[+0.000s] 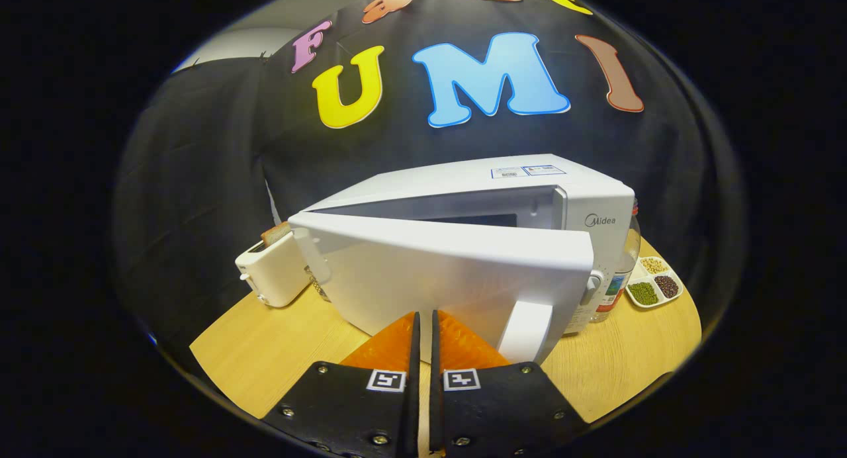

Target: Open the microwave, put the food inside, and close the microwave door.

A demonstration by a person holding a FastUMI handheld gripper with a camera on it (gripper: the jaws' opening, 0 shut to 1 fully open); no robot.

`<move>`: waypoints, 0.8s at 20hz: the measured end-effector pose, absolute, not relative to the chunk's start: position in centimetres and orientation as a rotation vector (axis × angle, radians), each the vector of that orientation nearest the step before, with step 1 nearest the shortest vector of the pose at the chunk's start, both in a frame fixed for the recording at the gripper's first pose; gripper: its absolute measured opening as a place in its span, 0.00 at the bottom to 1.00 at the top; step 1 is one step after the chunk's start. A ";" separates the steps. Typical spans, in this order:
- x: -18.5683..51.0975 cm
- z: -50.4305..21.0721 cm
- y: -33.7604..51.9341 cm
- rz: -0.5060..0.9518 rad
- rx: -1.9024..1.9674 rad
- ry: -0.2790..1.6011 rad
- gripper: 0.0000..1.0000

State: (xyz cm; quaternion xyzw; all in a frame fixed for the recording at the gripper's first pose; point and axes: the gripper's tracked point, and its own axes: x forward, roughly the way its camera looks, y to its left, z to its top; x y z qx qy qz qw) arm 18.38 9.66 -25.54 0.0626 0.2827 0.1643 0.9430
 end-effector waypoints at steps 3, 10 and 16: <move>20.6 -26.4 8.9 0.280 0.115 0.571 0.06; 24.3 -26.7 8.4 0.222 0.107 0.550 0.07; 24.7 -26.6 7.9 0.163 0.025 0.535 0.06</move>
